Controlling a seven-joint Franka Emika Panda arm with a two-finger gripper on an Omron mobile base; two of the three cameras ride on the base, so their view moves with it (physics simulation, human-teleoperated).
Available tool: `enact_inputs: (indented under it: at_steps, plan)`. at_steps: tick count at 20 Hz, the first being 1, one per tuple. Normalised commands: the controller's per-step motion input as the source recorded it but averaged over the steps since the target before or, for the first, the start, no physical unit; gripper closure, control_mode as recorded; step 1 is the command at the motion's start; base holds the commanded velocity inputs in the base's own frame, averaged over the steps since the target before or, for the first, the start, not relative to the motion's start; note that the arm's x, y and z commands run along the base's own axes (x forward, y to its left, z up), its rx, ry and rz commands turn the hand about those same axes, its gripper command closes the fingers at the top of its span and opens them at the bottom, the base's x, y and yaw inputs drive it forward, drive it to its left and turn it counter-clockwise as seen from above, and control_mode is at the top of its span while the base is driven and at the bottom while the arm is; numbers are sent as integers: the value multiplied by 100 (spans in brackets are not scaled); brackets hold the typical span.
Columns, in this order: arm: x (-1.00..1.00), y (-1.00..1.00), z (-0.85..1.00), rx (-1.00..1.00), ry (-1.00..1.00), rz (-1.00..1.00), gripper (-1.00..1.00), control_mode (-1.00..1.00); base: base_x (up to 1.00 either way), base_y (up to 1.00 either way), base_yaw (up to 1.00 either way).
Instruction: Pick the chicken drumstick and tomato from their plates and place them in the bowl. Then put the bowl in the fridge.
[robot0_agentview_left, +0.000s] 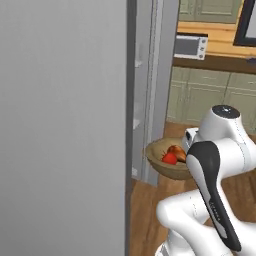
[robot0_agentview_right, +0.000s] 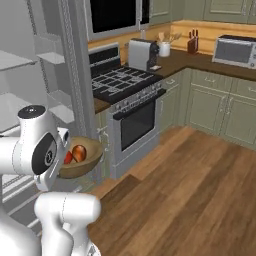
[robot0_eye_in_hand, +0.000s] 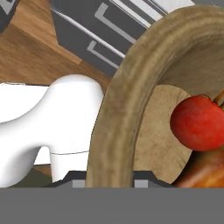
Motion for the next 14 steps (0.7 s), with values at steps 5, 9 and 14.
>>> enact_inputs:
  at_steps: [5,9,14]
  plan:
    - [0,0,0,0,0,0,100,100,15,16,44]
    - [0,0,0,0,0,0,100,100,37,4,48]
    - [0,0,0,0,0,0,100,100,11,0,52]
